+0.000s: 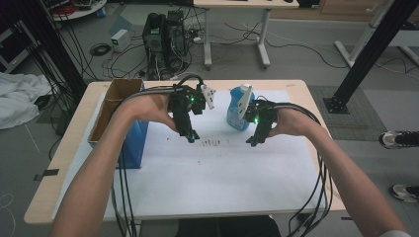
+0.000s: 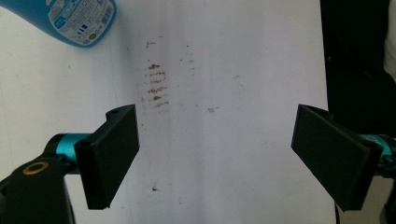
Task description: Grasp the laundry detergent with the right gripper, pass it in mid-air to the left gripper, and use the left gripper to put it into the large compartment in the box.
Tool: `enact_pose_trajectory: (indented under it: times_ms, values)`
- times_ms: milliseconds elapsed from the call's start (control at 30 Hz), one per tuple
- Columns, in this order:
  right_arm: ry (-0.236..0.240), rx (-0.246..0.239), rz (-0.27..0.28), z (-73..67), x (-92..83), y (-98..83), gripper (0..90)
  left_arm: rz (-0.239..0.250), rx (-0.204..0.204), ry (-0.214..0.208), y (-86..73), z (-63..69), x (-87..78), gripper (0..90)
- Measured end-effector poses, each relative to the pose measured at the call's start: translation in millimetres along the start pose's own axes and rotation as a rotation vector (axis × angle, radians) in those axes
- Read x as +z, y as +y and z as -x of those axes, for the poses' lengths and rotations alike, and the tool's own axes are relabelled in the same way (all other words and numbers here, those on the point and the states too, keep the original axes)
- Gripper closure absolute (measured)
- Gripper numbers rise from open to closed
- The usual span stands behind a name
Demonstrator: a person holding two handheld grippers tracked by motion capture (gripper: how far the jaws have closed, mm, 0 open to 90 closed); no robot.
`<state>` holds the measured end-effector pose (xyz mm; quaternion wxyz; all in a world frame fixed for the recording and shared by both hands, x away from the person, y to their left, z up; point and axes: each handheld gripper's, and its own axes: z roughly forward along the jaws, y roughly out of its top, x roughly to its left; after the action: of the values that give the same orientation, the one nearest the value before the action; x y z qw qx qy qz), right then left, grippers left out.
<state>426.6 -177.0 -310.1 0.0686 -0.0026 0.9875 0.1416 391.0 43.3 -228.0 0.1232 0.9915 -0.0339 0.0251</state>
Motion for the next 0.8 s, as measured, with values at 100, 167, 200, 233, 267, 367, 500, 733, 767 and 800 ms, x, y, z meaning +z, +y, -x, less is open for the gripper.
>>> enact_pose_trajectory:
  times_ms: [100, 167, 200, 233, 267, 367, 500, 733, 767, 800]
  values:
    - [-0.012, 0.006, 0.006, -0.9, -0.7, -1.0, 11.9, 0.000, 0.001, -0.005, 0.2, -0.6, 1.2, 15.3]
    - [-0.013, 0.013, 0.002, -1.1, -1.7, -1.9, 11.9, 0.001, 0.007, -0.013, 0.5, -1.9, 2.6, 15.3]
    - [-0.018, 0.013, -0.004, -1.0, -2.7, -2.4, 11.9, -0.004, 0.009, -0.012, 1.0, -2.7, 3.0, 15.3]
    - [-0.024, 0.013, -0.001, -0.3, -4.0, -3.3, 11.9, -0.008, 0.020, -0.010, 1.9, -4.5, 3.3, 15.3]
    - [-0.012, 0.025, -0.004, 1.0, -6.2, -4.6, 11.9, 0.003, 0.017, -0.012, 1.8, -4.9, 4.4, 15.3]
    - [-0.022, 0.071, 0.004, 1.6, -11.8, -8.6, 11.9, 0.006, 0.019, -0.013, 2.7, -6.6, 4.7, 15.3]
    - [-0.032, 0.105, -0.002, 2.0, -19.0, -15.3, 11.9, 0.009, 0.016, -0.015, 2.6, -8.0, 5.4, 15.3]
    - [-0.051, 0.160, -0.005, 2.9, -24.7, -30.4, 11.9, 0.010, 0.007, -0.016, 1.8, -7.8, 6.6, 15.3]
    - [-0.046, 0.173, -0.002, 3.0, -24.5, -32.5, 11.9, 0.004, -0.002, -0.014, 1.4, -7.7, 6.3, 15.3]
    - [-0.051, 0.189, -0.003, 3.0, -24.4, -34.7, 11.9, 0.005, -0.001, -0.012, 1.1, -8.4, 6.4, 15.3]
